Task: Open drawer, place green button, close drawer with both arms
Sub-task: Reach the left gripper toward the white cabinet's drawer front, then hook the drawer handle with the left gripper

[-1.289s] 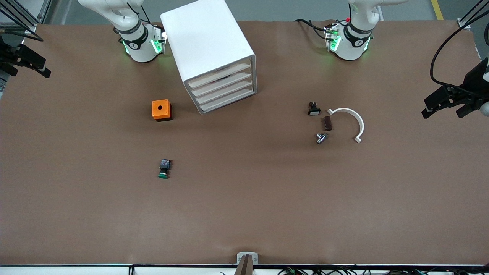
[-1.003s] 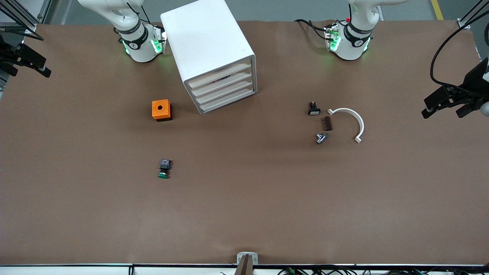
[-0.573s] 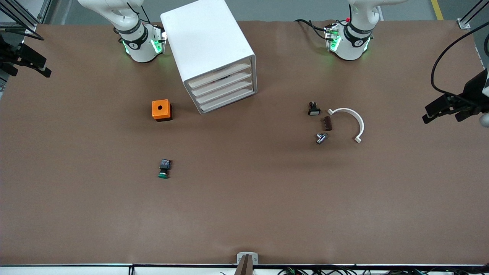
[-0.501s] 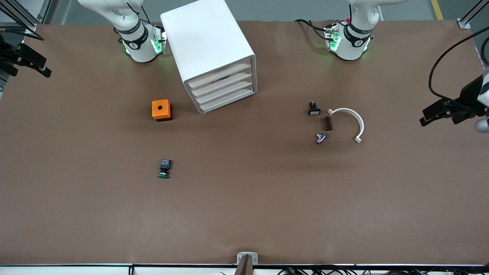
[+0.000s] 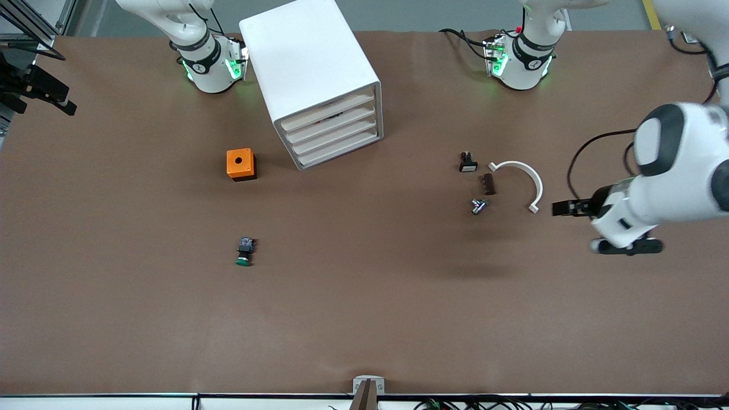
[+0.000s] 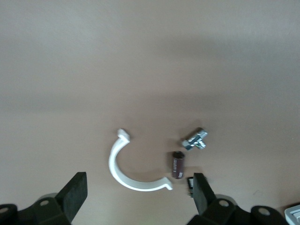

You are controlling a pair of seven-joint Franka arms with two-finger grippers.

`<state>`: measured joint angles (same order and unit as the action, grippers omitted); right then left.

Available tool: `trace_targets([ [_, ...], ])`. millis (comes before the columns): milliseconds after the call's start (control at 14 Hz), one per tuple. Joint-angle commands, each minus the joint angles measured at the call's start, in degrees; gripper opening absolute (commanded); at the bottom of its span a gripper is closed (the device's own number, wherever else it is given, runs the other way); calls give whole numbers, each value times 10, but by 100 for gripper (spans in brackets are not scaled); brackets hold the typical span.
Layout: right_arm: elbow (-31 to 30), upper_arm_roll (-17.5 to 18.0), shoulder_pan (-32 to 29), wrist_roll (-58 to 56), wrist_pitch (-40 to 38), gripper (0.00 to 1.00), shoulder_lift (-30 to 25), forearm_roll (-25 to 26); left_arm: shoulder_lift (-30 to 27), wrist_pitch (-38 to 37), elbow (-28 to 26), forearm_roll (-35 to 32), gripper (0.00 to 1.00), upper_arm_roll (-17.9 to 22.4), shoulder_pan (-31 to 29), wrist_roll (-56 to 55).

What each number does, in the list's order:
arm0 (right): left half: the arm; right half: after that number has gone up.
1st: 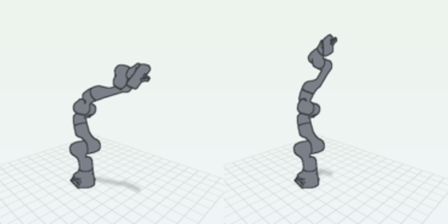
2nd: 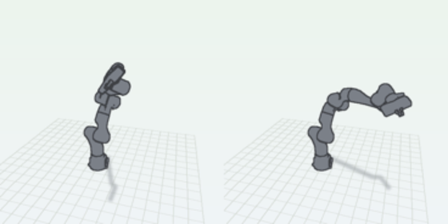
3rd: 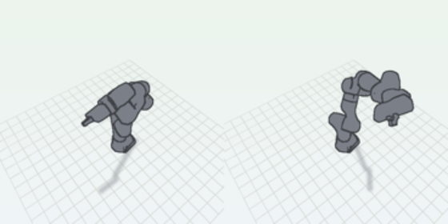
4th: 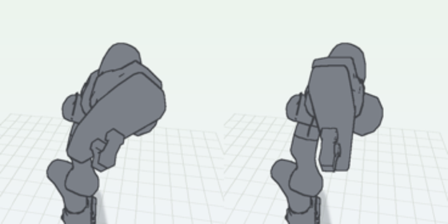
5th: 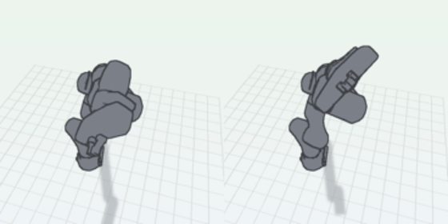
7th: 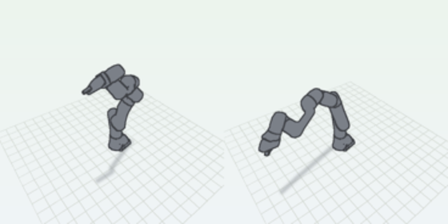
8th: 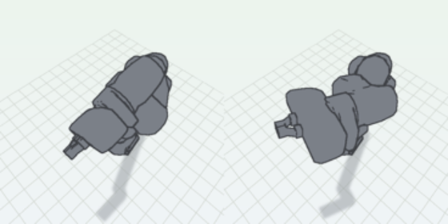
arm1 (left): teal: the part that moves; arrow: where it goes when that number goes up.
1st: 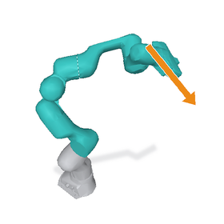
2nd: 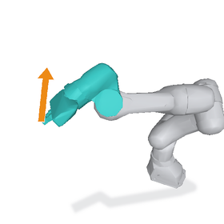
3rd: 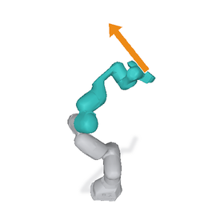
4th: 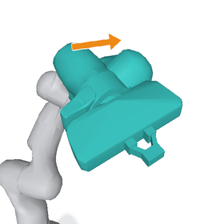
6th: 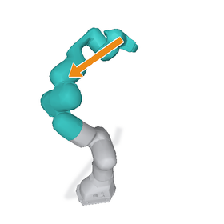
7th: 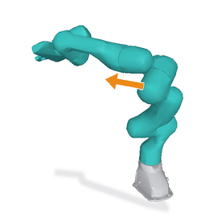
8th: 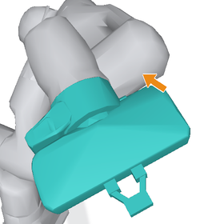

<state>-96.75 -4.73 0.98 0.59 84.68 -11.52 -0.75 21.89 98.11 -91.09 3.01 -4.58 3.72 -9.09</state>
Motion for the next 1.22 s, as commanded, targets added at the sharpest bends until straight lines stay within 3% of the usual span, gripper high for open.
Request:
trace_targets([
  [0,-9,5,-6,-7,0,100,-11,4,38,-13,21,-4,99,0,57,-90],
  [143,-9,5,-6,-7,0,100,-11,4,65,-13,37,12,99,-1,108,-213],
  [287,-8,5,-6,-7,0,100,-11,4,103,-13,64,103,99,0,143,-355],
  [501,-8,5,-6,-7,0,100,-11,4,148,-13,79,178,99,-2,188,-538],
  [788,-3,5,-6,-8,0,100,-10,6,207,-14,82,321,99,-14,212,-796],
  [1146,7,5,-6,-7,-2,100,-6,5,286,-65,91,386,99,-61,211,-995],
])
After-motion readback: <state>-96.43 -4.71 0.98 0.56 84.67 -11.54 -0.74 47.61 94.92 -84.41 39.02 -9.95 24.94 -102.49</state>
